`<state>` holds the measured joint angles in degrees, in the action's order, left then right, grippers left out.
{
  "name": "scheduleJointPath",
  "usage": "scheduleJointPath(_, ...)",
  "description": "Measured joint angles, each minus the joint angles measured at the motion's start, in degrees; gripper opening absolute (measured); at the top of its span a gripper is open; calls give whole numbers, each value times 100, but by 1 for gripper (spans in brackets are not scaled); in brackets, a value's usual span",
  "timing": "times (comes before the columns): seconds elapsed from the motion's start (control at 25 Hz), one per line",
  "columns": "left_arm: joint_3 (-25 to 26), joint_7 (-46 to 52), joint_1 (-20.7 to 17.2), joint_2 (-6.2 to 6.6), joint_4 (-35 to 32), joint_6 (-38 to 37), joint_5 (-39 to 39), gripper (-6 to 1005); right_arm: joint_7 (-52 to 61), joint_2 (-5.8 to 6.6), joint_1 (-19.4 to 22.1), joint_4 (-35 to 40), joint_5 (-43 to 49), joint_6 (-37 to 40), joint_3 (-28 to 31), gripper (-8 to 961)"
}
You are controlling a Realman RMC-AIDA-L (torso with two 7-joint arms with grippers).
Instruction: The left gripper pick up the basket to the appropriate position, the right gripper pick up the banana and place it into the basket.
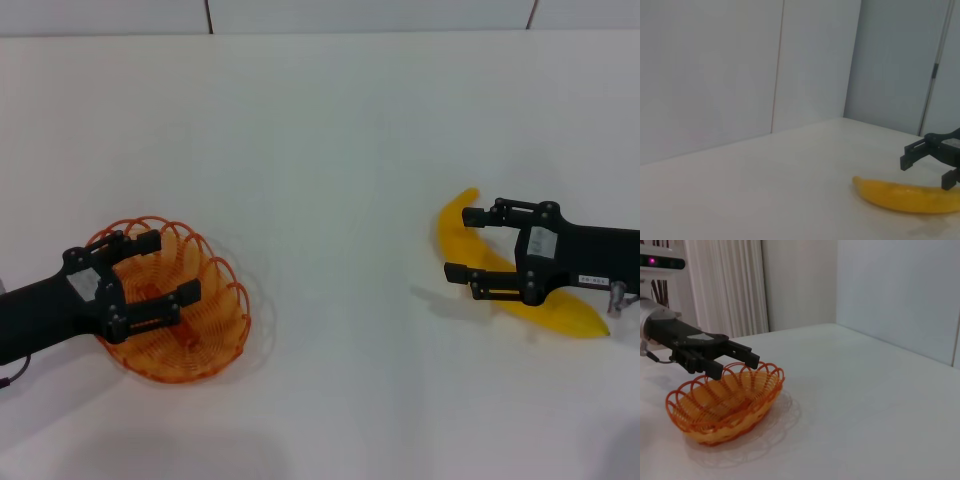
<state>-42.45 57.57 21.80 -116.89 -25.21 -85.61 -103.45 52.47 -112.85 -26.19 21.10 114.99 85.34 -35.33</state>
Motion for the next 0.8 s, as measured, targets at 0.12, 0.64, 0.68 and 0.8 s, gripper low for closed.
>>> scheduleJointPath(0.12,0,-1,0,0,-1,0,0,905,0,0,0,0,2,1,0,788)
scheduleJointPath(0.64,-7,-8,4,0,-1,0,14,894,0,-5,-5,0,4,-4,0,788)
scheduleJointPath(0.68,5,-14,5,0,-1,0,34,893,0,-6,-6,-1,3,-4,0,788)
scheduleJointPath(0.8,52,-12,-12,2,-3,0,276,891,0,-8,4,-1,-44,-2,24,788)
